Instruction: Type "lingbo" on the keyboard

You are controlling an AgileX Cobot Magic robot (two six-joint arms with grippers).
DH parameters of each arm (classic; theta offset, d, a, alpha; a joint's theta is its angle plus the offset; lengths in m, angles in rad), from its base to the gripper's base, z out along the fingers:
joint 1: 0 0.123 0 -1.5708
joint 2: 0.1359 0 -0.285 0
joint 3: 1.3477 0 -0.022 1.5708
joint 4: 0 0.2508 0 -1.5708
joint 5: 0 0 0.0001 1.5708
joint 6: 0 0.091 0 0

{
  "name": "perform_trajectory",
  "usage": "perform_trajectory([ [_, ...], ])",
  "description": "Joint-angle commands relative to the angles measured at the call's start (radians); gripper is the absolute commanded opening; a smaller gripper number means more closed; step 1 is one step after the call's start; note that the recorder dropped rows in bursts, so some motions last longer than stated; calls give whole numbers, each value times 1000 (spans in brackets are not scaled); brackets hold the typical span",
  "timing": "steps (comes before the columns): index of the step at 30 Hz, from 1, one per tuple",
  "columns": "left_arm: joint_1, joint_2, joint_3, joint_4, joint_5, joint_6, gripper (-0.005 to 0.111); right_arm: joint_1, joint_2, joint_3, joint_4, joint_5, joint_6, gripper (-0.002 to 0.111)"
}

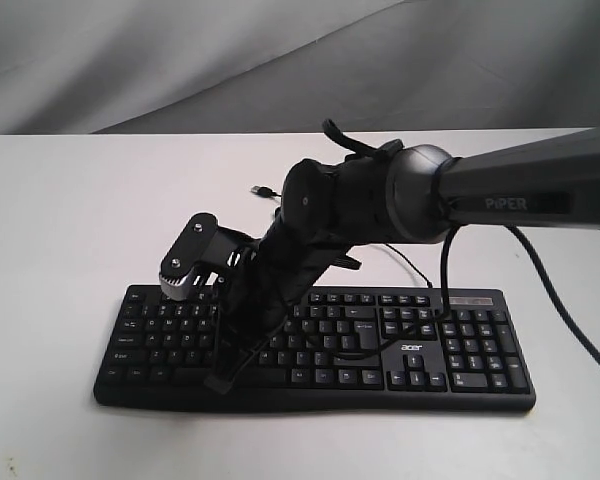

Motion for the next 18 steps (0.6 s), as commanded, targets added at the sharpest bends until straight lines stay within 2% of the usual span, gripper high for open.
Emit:
perform_trajectory([
  [1,3,-4,5,0,-13,-2,1,1,-2,4,7,-6,-13,0],
  [18,3,-4,5,0,-13,-2,1,1,29,12,33,-13,-31,0],
])
